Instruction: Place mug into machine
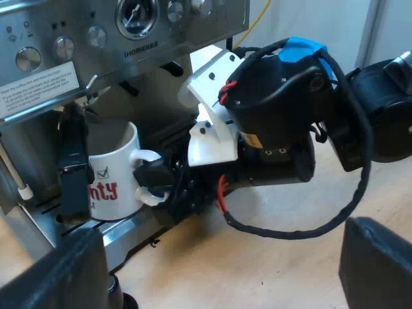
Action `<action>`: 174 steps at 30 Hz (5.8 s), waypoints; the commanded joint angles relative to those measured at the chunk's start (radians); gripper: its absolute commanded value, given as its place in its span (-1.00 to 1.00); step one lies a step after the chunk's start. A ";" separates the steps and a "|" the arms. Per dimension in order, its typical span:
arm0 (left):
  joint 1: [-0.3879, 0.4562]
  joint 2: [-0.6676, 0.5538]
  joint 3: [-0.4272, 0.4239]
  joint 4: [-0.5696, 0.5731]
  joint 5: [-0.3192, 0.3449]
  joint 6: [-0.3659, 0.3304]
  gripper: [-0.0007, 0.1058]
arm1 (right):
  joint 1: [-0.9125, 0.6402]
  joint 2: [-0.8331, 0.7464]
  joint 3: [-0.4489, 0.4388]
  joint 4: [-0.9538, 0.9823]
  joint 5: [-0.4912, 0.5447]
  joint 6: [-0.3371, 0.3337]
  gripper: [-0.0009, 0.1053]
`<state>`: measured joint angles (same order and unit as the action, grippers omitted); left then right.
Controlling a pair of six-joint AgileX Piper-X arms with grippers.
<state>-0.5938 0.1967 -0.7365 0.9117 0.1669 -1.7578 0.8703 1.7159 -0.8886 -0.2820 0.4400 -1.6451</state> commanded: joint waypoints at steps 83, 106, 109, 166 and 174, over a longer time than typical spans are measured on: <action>-0.005 -0.003 -0.119 0.053 0.042 0.014 0.40 | 0.253 -0.527 -0.078 0.626 0.102 0.006 0.16; -0.005 0.097 -0.117 -0.071 -0.013 0.049 0.19 | 0.226 -0.436 -0.078 0.329 0.126 -0.130 -0.98; -0.005 0.131 -0.117 -0.094 -0.013 0.049 0.13 | 0.193 -0.428 -0.078 0.300 0.117 -0.124 -0.98; 0.240 0.256 -0.002 -0.260 0.258 0.080 0.13 | -0.011 -0.189 -0.229 0.230 -0.074 -0.132 -0.98; 0.240 0.256 -0.002 -0.260 0.258 0.080 0.13 | -0.017 -0.167 -0.229 0.203 -0.041 -0.130 -0.98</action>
<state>-0.3514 0.4555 -0.7338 0.6645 0.4156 -1.6792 0.8671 1.5216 -1.1051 -0.0571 0.4100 -1.7730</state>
